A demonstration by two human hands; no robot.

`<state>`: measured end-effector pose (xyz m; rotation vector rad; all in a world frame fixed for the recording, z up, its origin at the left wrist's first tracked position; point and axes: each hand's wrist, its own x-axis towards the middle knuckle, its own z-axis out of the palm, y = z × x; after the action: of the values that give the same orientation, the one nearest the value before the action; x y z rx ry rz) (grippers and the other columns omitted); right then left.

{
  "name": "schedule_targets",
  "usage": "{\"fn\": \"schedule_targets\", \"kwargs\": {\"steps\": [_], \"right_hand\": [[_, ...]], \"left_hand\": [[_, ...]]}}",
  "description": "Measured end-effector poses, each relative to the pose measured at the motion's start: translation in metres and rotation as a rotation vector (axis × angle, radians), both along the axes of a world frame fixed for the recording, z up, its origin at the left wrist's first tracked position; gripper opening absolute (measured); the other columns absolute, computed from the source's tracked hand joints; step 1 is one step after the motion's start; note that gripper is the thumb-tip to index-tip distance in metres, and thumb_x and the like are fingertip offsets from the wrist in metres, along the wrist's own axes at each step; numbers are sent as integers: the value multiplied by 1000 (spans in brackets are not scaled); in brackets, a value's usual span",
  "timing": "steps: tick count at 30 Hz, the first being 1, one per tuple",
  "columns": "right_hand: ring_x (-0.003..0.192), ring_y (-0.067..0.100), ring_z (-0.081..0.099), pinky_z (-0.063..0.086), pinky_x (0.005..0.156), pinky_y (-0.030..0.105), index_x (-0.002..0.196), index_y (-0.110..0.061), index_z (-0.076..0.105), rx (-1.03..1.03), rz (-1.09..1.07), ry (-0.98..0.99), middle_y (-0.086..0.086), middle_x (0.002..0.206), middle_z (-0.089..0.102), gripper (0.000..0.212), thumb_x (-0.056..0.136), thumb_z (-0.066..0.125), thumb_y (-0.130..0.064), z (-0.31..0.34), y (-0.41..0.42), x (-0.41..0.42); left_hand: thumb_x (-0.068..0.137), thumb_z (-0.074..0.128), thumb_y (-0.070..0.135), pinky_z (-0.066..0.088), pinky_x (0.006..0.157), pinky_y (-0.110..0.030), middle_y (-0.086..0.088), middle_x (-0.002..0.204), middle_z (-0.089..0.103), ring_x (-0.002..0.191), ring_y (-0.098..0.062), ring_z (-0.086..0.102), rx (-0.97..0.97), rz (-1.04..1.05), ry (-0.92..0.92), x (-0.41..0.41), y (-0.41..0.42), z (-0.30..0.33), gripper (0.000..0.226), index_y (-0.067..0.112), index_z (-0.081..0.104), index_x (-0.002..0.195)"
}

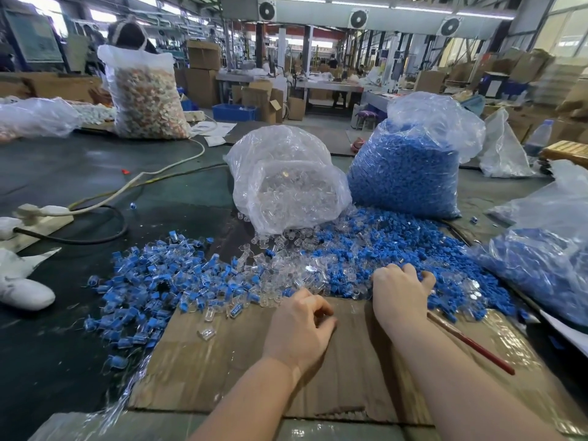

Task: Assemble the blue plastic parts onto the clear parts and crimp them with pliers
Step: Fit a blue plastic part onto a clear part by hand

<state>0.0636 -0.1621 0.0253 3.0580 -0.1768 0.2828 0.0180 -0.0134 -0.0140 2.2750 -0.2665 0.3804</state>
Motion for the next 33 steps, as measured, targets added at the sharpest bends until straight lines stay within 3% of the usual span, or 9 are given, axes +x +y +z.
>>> {"fn": "schedule_targets", "kwargs": {"steps": [3,7,12,18,24,29,33], "right_hand": [[105,20,46,24,100,44,94,-22,52,85,46,-93,-5,100,58,17,90,44,-8,-2,5,-6],[95,16,51,26,84,33,94,-28,49,300,150,-201,-11,91,59,7,97,44,-24,-12,16,-26],[96,17,55,41,87,33,103,-20,64,574,229,-234,-4,99,66,16,95,51,-24,-25,17,-46],[99,17,58,42,90,27,107,-14,69,775,235,-249,-1,102,68,21,91,56,-10,-32,12,-55],[85,12,62,47,81,29,89,-19,72,874,204,-257,-7,85,70,9,86,64,-15,-33,11,-59],[83,10,60,48,80,31,86,-20,68,887,217,-244,-8,83,67,3,86,65,-21,-34,12,-59],[82,12,59,47,78,34,85,-19,66,863,239,-235,-6,82,66,7,87,64,-25,-35,12,-58]], "left_hand": [[85,66,29,32,68,4,18,83,49,75,3,47,-21,33,-23,1,0,0,16,22,71,98],[87,63,27,32,72,3,18,86,49,78,3,47,-41,31,-42,1,0,1,25,21,67,111],[92,56,21,34,78,-7,11,90,45,81,-3,48,-5,-8,-41,1,-2,3,35,19,57,126],[88,61,17,37,76,-4,11,96,52,82,1,50,-38,-12,-19,0,0,3,20,22,61,107],[81,71,18,45,71,-6,15,77,61,74,4,58,-72,-10,21,-3,-1,4,17,29,58,85],[83,68,21,40,65,-2,20,66,60,68,12,56,-119,22,23,-2,1,5,12,30,63,79],[83,68,11,42,70,-2,14,79,65,74,4,60,-192,38,55,-1,2,3,18,23,69,97]]}}
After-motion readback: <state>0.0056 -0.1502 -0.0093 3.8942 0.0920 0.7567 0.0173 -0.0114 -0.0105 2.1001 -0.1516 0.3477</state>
